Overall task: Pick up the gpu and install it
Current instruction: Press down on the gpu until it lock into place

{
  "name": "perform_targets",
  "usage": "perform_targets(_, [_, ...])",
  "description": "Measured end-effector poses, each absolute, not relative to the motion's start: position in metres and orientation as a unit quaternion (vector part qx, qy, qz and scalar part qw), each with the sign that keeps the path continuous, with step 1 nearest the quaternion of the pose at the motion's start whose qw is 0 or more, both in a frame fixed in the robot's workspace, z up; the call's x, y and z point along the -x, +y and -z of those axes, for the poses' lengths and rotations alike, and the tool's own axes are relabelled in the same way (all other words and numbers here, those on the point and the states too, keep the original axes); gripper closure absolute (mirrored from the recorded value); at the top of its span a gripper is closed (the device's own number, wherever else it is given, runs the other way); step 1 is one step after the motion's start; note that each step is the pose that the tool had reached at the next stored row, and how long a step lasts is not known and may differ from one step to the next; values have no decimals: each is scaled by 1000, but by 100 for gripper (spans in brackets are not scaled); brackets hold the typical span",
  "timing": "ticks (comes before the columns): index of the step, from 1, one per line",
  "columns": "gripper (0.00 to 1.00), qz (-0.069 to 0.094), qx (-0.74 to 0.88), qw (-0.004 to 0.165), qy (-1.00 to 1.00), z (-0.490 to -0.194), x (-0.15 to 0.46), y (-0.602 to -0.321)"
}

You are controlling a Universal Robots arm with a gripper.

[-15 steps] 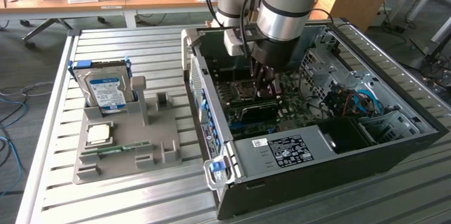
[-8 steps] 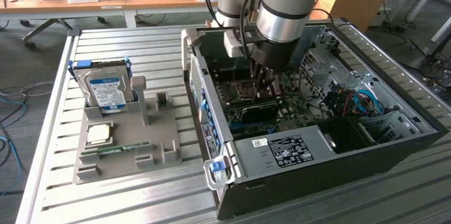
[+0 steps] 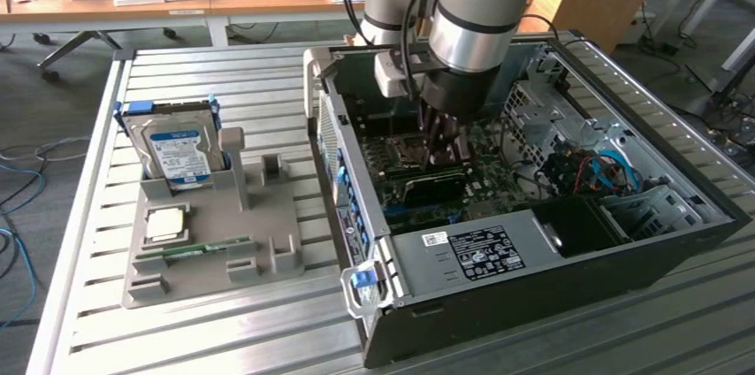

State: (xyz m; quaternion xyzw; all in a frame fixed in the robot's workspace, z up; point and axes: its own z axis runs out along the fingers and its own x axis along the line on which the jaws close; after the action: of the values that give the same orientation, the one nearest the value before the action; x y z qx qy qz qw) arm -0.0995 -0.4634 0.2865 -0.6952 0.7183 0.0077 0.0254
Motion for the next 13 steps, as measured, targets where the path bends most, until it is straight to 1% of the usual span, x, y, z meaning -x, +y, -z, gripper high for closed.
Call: perform_targets(13, [89,-8,696,25,717,-284,100,-463])
